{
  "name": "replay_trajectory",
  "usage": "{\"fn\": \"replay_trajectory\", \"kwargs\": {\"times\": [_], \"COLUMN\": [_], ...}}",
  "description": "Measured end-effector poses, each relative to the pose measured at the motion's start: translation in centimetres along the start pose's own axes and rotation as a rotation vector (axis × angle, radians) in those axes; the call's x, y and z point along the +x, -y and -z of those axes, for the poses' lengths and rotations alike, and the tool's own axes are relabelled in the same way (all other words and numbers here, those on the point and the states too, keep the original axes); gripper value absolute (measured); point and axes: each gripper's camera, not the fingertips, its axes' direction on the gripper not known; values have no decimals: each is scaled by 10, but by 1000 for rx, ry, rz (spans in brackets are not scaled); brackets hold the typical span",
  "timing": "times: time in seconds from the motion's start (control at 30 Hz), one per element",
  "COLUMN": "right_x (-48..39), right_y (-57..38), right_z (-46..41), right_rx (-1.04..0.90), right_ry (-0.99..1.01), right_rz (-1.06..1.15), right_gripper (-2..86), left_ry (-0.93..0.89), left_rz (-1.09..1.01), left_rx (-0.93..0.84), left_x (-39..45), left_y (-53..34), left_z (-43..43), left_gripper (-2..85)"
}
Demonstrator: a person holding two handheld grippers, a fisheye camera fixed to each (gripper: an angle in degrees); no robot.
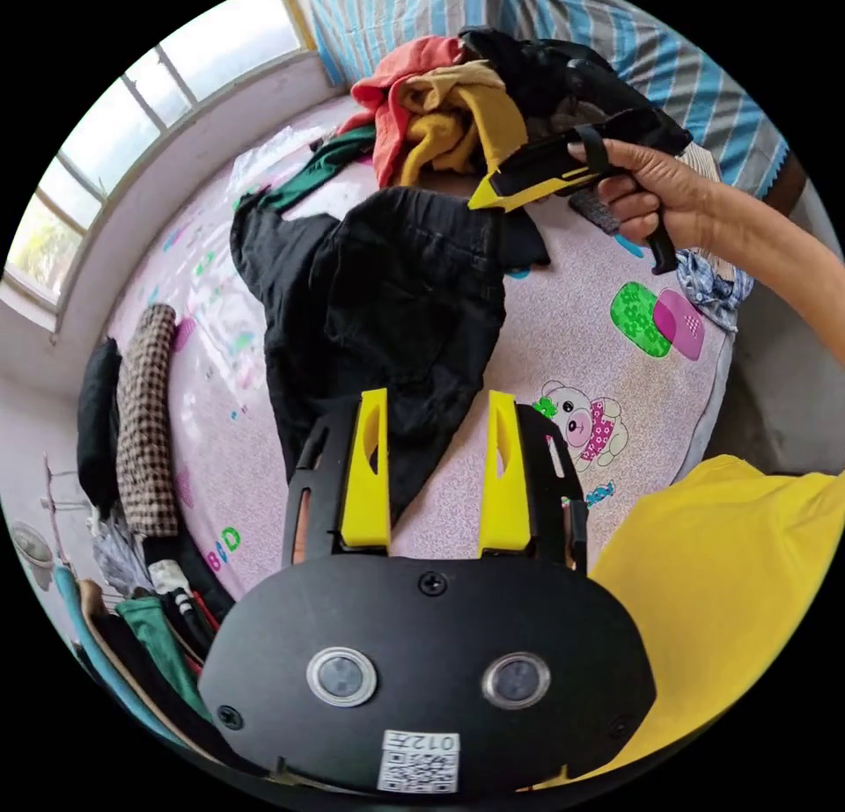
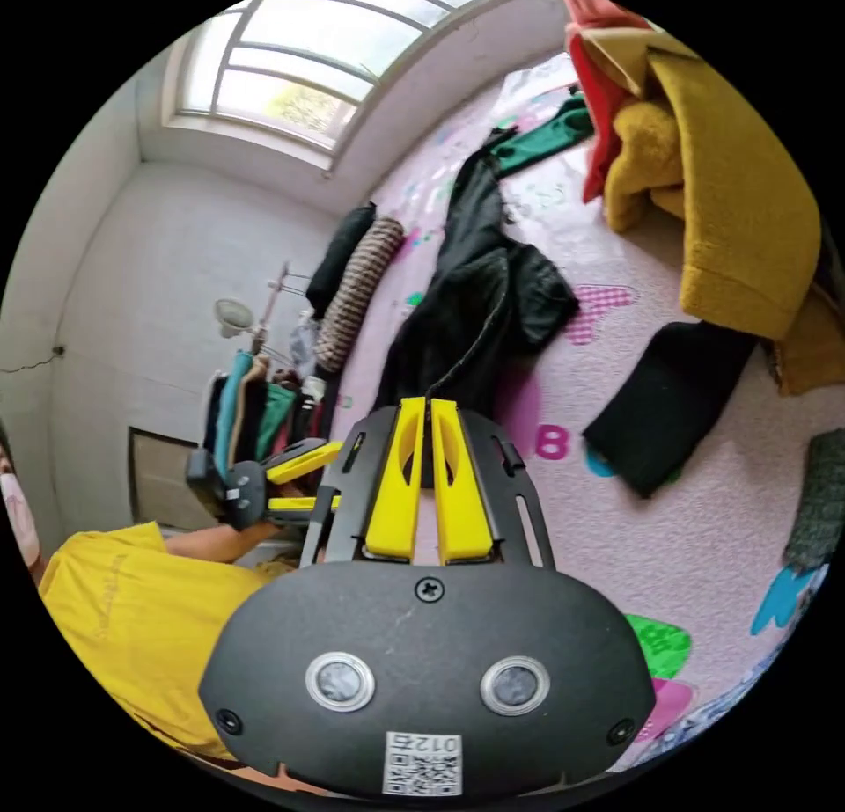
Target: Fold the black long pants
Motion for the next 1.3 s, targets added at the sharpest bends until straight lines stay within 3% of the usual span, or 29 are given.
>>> {"fn": "replay_trajectory", "kwargs": {"times": [0.13, 0.3, 0.5, 0.7, 0.9, 1.13, 1.3], "right_x": [-64, -135, -152, -171, -186, -185, -218], "right_y": [-25, -51, -66, -80, -107, -112, -114], "right_z": [9, 4, 1, 8, 4, 16, -4], "right_rx": [52, 131, 156, 190, 175, 280, 265], "right_ry": [95, 46, 126, 246, 211, 209, 204], "right_rz": [74, 197, 237, 280, 306, 266, 323], "right_gripper": [15, 14, 11, 8, 8, 7, 8], "left_ry": [129, 253, 260, 373, 459, 490, 643], "left_rz": [-26, 140, 110, 71, 140, 18, -1], "left_rx": [99, 167, 223, 364, 331, 378, 364], "left_x": [46, 53, 53, 118, 170, 231, 271], "left_y": [2, -30, -80, -136, -150, -159, -141], "left_z": [18, 42, 66, 92, 84, 96, 89], "left_gripper": [141, 74, 22, 57, 125, 135, 119]}}
